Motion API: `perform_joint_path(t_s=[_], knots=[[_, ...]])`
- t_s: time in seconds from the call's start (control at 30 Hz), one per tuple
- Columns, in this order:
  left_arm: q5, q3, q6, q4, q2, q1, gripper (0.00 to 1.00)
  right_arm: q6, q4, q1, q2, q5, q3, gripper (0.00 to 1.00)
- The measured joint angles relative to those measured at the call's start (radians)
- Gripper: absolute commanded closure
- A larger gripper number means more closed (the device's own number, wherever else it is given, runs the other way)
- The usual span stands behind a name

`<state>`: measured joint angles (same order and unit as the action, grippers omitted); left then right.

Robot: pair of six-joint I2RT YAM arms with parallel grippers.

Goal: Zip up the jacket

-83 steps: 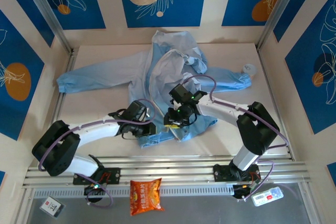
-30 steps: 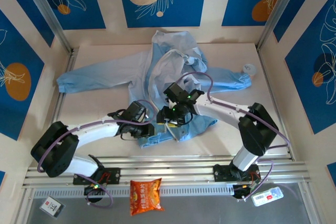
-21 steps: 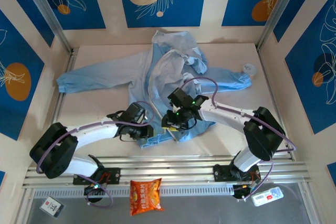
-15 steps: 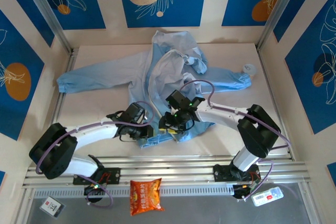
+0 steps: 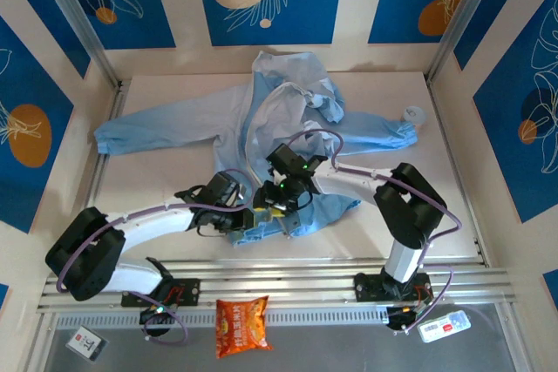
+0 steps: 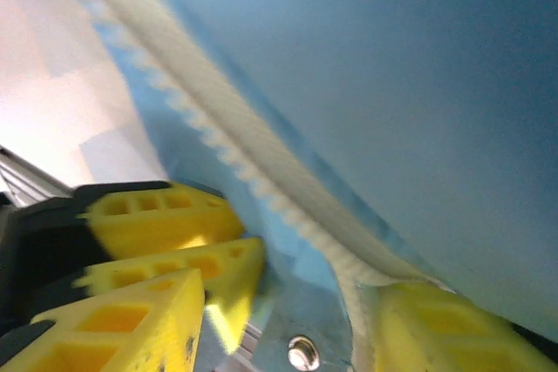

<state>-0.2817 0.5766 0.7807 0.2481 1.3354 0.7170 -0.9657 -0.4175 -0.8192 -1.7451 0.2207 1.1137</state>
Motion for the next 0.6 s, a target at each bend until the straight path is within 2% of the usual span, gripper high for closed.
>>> perform_joint_path(t_s=[0.1, 0.2, 0.33, 0.43, 0.6], knots=[[0.002, 0.000, -0.002, 0.012, -0.015, -0.006, 0.75, 0.034, -0.003, 0.018, 0.000, 0.002, 0.045, 0.91], [0.003, 0.000, -0.005, 0.034, -0.047, -0.016, 0.74, 0.063, 0.000, 0.035, -0.008, 0.016, 0.069, 1.00], [0.005, 0.000, -0.029, 0.080, -0.110, -0.043, 0.60, 0.082, -0.005, 0.043, -0.008, 0.023, 0.068, 1.00], [0.005, 0.000, -0.042, 0.105, -0.174, -0.076, 0.54, 0.086, -0.003, 0.043, -0.008, 0.028, 0.064, 0.99], [-0.005, -0.005, -0.044, 0.103, -0.251, -0.117, 0.54, 0.091, -0.001, 0.040, -0.009, 0.037, 0.049, 0.81]])
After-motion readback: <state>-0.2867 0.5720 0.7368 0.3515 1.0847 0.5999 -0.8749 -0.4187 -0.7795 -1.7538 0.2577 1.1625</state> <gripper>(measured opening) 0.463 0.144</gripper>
